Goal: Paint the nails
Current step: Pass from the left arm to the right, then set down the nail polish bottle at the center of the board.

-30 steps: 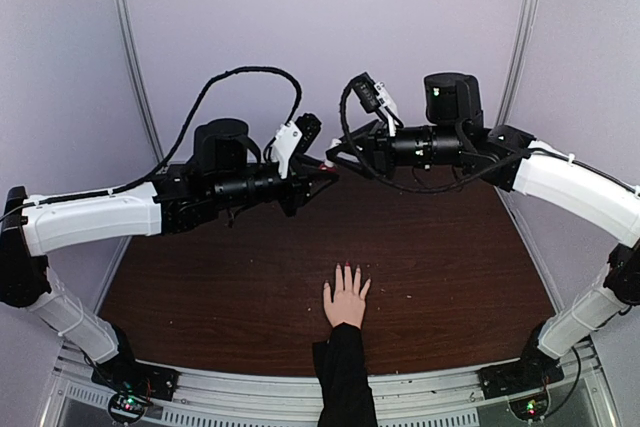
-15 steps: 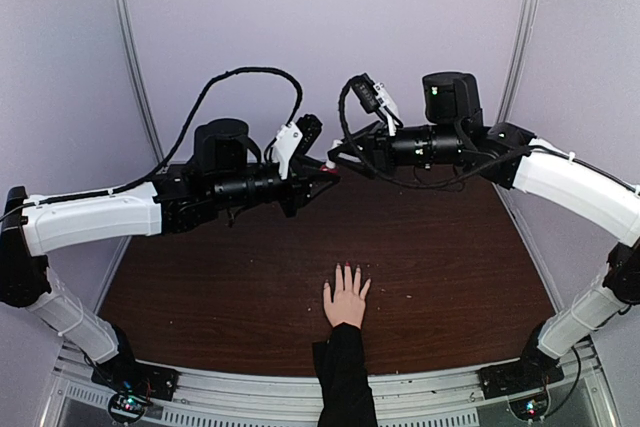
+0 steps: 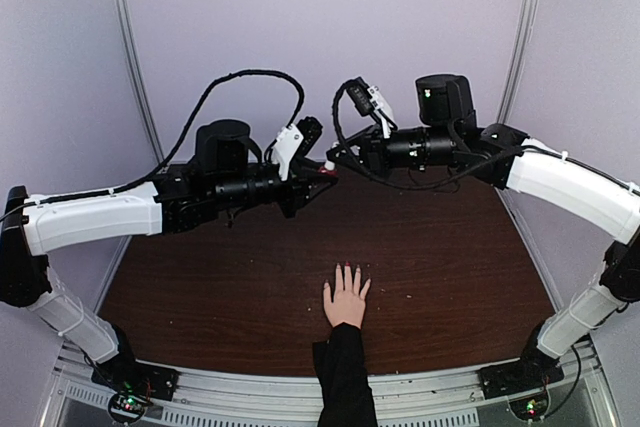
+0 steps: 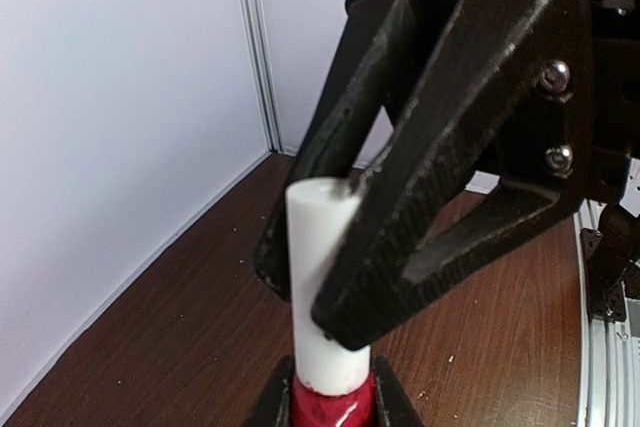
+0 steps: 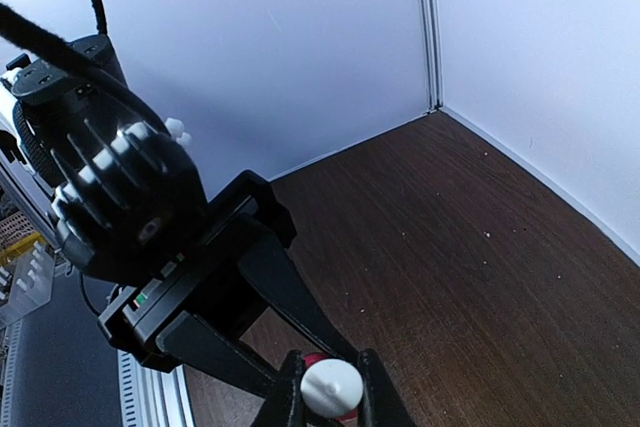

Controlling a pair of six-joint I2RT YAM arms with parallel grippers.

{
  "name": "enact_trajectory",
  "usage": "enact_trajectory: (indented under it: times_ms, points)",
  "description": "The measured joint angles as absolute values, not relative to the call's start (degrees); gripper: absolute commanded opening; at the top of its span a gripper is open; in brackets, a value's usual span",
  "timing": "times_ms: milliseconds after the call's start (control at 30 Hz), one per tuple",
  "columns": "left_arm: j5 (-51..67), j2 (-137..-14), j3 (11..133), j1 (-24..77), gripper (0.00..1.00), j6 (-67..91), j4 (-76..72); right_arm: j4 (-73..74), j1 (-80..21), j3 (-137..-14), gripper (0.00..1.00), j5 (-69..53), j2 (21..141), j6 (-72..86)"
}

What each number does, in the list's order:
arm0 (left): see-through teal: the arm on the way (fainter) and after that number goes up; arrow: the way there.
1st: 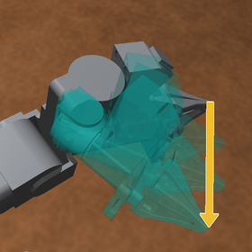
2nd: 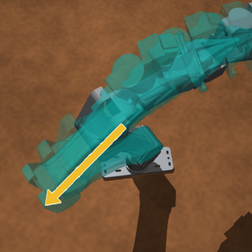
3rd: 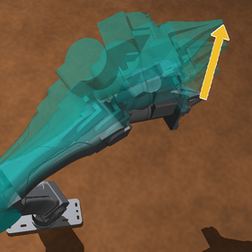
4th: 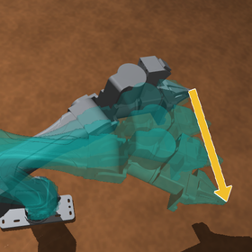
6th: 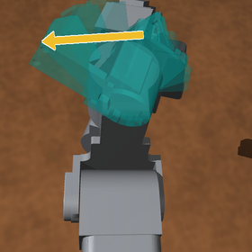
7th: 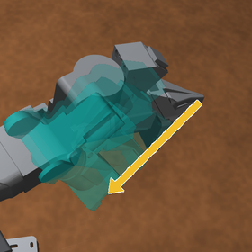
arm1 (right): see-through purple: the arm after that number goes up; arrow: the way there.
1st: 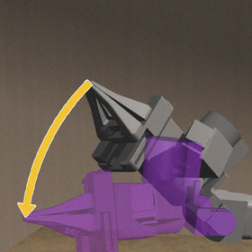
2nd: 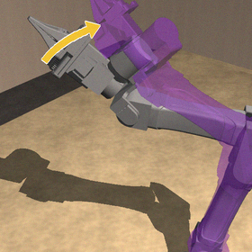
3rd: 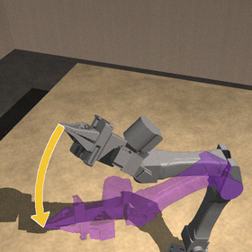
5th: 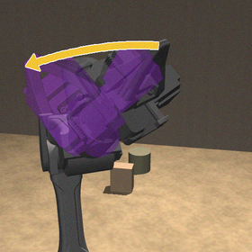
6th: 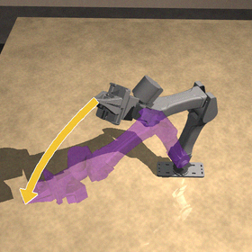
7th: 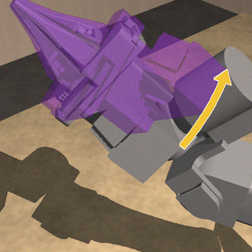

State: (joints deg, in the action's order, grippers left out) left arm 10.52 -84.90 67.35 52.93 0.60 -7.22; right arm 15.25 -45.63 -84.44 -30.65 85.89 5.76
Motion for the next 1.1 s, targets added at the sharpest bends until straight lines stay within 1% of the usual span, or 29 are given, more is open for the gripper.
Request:
enact_trajectory:
  times_ms: [33,67,167,367,467,500,533,800,1100]
  points:
    - [10.11,-84.9,67.35,52.93,0.28,0.58,-7.16,15.29,-45.63,-84.44,0.0,-30.61,85.91,5.58]
    - [9.82,-84.9,67.35,52.93,0.34,0.58,-7.16,15.31,-45.63,-84.44,0.0,-30.57,85.91,5.45]
    - [9.13,-84.9,67.35,52.95,0.5,0.43,-7.2,15.59,-45.52,-84.44,0.0,-29.91,85.91,5.32]
    - [8.43,-84.9,67.09,52.42,0.73,2.07,-7.66,15.66,-43.07,-84.14,0.0,-28.12,85.6,5.37]
    - [8.58,-84.86,66.72,52.1,0.86,2.72,-7.73,15.35,-41.12,-82.87,0.0,-26.79,84.75,5.39]
    - [8.58,-84.84,66.57,51.94,0.92,3.09,-7.73,15.27,-40.58,-82.37,0.0,-26.3,84.44,5.37]
    - [8.69,-84.79,66.3,51.72,0.97,3.49,-7.84,15.22,-40.01,-81.78,0.0,-25.54,84.05,5.34]
    - [8.54,-83.4,63.64,49.25,0.98,6.35,-8.08,14.04,-38.11,-73.52,0.0,-16.23,79.59,4.19]
    - [4.49,-82.39,62.65,48.14,0.98,8.12,-8.03,6.94,-38.11,-54.19,0.01,-7.73,75.53,5.87]
